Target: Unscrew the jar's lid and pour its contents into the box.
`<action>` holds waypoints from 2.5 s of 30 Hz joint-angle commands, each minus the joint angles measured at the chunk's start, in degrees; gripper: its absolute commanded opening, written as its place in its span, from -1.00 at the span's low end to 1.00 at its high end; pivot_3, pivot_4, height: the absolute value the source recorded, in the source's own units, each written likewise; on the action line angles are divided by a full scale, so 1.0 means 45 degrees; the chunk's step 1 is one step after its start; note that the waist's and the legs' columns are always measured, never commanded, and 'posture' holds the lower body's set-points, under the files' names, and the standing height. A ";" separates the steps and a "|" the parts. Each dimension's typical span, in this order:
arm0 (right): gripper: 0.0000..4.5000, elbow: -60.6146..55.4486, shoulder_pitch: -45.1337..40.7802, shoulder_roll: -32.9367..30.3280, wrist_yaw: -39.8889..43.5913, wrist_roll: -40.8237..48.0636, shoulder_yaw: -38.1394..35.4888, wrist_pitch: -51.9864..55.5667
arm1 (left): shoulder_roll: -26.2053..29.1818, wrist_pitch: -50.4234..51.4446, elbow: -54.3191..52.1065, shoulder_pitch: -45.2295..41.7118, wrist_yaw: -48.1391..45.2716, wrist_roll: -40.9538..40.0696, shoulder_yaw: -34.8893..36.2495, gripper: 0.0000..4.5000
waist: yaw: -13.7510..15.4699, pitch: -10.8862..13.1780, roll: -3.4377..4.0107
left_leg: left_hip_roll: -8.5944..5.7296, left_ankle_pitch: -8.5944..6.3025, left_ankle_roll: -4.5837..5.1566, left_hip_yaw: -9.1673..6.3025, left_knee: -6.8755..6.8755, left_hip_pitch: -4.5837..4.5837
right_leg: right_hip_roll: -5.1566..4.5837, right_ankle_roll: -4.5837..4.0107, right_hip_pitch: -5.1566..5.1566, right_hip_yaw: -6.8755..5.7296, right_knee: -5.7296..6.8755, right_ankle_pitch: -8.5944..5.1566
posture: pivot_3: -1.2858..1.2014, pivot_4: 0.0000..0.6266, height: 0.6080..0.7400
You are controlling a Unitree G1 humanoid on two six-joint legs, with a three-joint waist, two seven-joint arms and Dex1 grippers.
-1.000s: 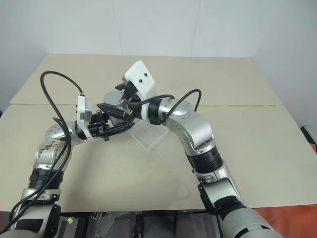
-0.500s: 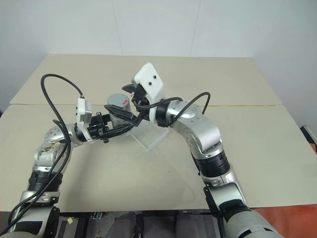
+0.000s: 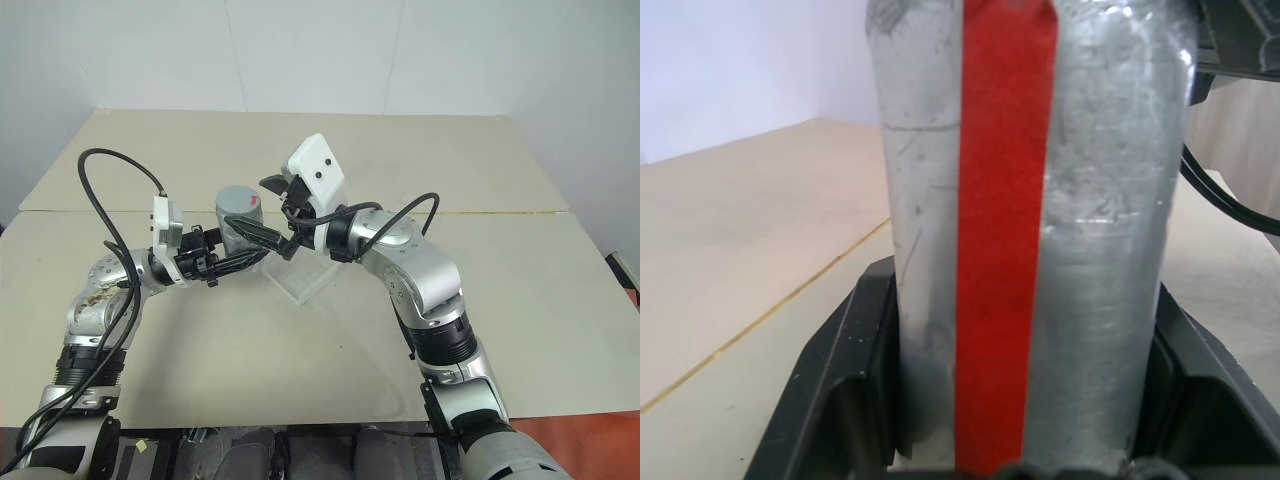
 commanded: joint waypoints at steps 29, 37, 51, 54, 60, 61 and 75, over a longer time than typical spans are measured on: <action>0.98 -0.0357 -0.0582 0.0303 0.0405 0.0967 -0.0085 -0.0193 | -0.0421 -0.0196 -0.0413 -0.0096 -0.0053 -0.0376 0.0175 0.06 | -0.0020 0.0000 0.0000 | 0.0003 0.0000 0.0001 -0.0005 0.0001 0.0009 | 0.0006 0.0000 0.0005 0.0002 0.0008 0.0000 | 0.03 -0.52 1.00; 0.98 0.1627 -0.1556 0.1243 -0.0216 -0.0150 0.0000 -0.0706 | -0.0483 -0.0170 -0.0502 -0.0119 -0.0082 -0.0392 0.0168 0.06 | 0.0017 0.0000 0.0000 | -0.0005 0.0011 -0.0019 0.0004 -0.0001 -0.0003 | -0.0004 0.0000 0.0002 -0.0003 -0.0006 0.0000 | 0.03 -0.52 1.00; 0.98 0.0975 -0.1003 0.0748 -0.0144 -0.0212 -0.0393 -0.0420 | -0.0325 -0.0131 -0.0605 -0.0005 -0.0003 -0.0443 0.0303 0.06 | -0.0003 0.0000 0.0000 | -0.0003 0.0004 -0.0008 -0.0002 -0.0002 -0.0002 | -0.0004 0.0000 0.0000 -0.0003 -0.0002 0.0000 | 0.03 -0.52 1.00; 0.98 0.0643 -0.0796 0.0516 -0.0108 -0.0104 -0.0416 -0.0313 | -0.0315 -0.0156 -0.0560 -0.0023 -0.0007 -0.0431 0.0315 0.06 | -0.0002 0.0000 0.0000 | -0.0002 0.0003 -0.0005 -0.0003 -0.0002 0.0000 | -0.0003 0.0000 0.0001 -0.0002 -0.0002 0.0000 | 0.03 -0.52 1.00; 0.98 0.0229 -0.0546 0.0287 -0.0058 0.0112 -0.0336 -0.0183 | -0.0323 -0.0166 -0.0529 -0.0039 0.0005 -0.0436 0.0321 0.06 | -0.0011 0.0000 0.0000 | -0.0001 0.0003 -0.0005 -0.0003 -0.0003 0.0001 | -0.0001 -0.0001 0.0000 -0.0001 -0.0001 0.0000 | 0.03 -0.52 1.00; 0.98 0.0208 -0.0523 0.0271 -0.0055 0.0130 -0.0321 -0.0182 | -0.0326 -0.0173 -0.0520 -0.0041 0.0003 -0.0438 0.0326 0.06 | -0.0009 0.0000 0.0000 | -0.0001 0.0003 -0.0005 -0.0003 -0.0003 0.0001 | -0.0001 0.0000 -0.0001 -0.0001 -0.0001 0.0000 | 0.03 -0.52 1.00; 0.98 -0.0268 -0.0072 -0.0166 -0.0011 0.0440 -0.0517 -0.0063 | -0.0310 -0.0155 -0.0558 -0.0039 0.0042 -0.0473 0.0411 0.06 | 0.0001 0.0000 0.0000 | -0.0002 0.0001 -0.0001 -0.0004 -0.0002 0.0000 | -0.0002 0.0000 0.0001 -0.0001 -0.0002 0.0000 | 0.03 -0.52 1.00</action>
